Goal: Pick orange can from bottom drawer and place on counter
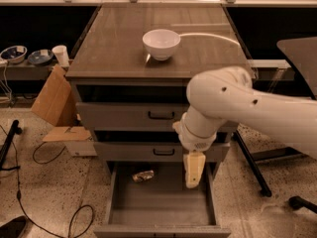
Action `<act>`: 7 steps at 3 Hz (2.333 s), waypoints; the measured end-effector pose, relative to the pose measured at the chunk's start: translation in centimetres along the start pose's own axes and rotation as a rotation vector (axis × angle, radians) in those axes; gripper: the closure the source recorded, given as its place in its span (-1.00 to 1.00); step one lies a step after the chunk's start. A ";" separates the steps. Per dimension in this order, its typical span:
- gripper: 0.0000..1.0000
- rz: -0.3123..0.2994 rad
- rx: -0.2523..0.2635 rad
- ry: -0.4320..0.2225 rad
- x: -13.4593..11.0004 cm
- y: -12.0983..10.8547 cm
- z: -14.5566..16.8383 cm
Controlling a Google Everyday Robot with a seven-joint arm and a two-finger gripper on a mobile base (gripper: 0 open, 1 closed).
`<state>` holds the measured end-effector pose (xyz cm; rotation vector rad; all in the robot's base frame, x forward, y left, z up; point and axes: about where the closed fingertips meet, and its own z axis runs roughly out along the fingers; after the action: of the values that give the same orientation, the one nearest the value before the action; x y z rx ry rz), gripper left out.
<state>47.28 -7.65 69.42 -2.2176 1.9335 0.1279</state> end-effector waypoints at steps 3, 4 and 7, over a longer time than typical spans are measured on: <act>-1.00 0.145 -0.103 -0.134 1.8 0.0 14.0; -1.00 0.217 -0.132 -0.195 2.0 0.6 17.5; -1.00 0.355 -0.177 -0.311 2.6 1.5 23.0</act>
Offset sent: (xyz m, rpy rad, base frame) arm 0.0225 0.0145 -0.1622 0.1561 0.1651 -0.1262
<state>47.63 -5.66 46.28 -1.7883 2.1757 0.6750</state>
